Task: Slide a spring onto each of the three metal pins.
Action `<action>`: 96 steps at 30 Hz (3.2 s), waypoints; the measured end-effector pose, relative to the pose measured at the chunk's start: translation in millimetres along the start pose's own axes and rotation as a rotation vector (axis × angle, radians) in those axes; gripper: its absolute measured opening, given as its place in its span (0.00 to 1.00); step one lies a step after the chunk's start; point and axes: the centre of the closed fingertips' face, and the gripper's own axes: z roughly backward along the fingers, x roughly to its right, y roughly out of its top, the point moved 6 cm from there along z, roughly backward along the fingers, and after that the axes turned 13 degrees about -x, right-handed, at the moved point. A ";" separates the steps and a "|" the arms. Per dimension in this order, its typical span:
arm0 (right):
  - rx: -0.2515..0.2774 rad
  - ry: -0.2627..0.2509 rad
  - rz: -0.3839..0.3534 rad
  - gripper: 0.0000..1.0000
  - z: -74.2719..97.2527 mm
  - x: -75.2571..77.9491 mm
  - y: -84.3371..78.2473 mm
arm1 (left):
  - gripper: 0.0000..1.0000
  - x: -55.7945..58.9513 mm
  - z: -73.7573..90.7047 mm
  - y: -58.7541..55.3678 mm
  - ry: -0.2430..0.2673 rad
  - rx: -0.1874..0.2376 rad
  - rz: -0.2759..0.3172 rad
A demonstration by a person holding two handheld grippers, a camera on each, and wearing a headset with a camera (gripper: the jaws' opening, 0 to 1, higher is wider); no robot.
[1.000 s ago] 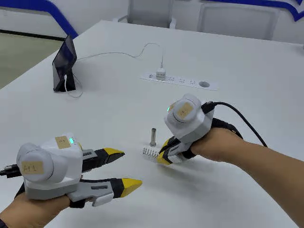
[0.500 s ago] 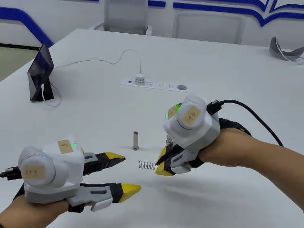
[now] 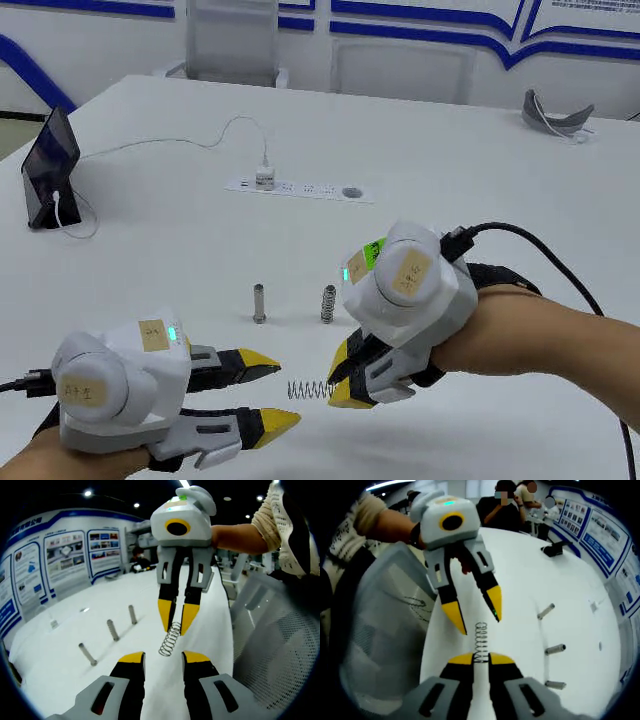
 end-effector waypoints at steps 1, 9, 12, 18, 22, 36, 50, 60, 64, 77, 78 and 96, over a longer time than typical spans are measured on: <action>-0.004 0.000 0.006 0.12 0.5 -1.0 0.2 | 0.28 0.6 -0.4 0.6 -0.002 -0.001 -0.007; -0.032 -0.004 0.045 0.12 1.9 -5.9 2.2 | 0.17 6.4 -3.7 5.4 -0.020 -0.010 -0.069; -0.037 -0.004 0.054 0.12 2.9 -6.9 3.5 | 0.13 10.6 -5.7 4.9 -0.028 -0.028 -0.101; -0.053 -0.014 0.087 0.12 8.6 -11.3 9.4 | 0.12 12.7 -6.5 3.5 -0.020 -0.049 -0.137; -0.035 -0.024 0.106 0.12 17.6 -13.4 18.8 | 0.12 13.6 -4.9 3.3 -0.015 -0.052 -0.142; 0.056 -0.033 0.141 0.12 29.1 -15.3 51.4 | 0.11 13.5 -0.3 7.6 -0.006 -0.025 -0.119; 0.099 -0.033 0.113 0.16 25.6 -13.4 52.3 | 0.10 6.8 1.5 6.6 -0.024 -0.006 -0.050; 0.134 -0.044 0.075 0.13 23.0 -9.9 51.6 | 0.10 6.4 3.0 6.0 -0.025 -0.010 -0.043; 0.155 -0.032 0.056 0.12 21.4 -9.9 52.2 | 0.11 6.2 3.4 4.9 -0.021 -0.017 -0.044; 0.195 -0.025 0.024 0.12 23.4 -0.5 52.6 | 0.21 -0.5 5.3 3.6 0.027 0.000 -0.008; 0.195 -0.024 0.023 0.12 23.1 -0.1 52.3 | 0.22 -0.5 5.4 2.9 0.029 0.001 -0.004; 0.215 -0.053 -0.026 0.12 28.4 23.5 52.3 | 0.53 -16.4 19.2 -14.6 0.123 0.042 0.141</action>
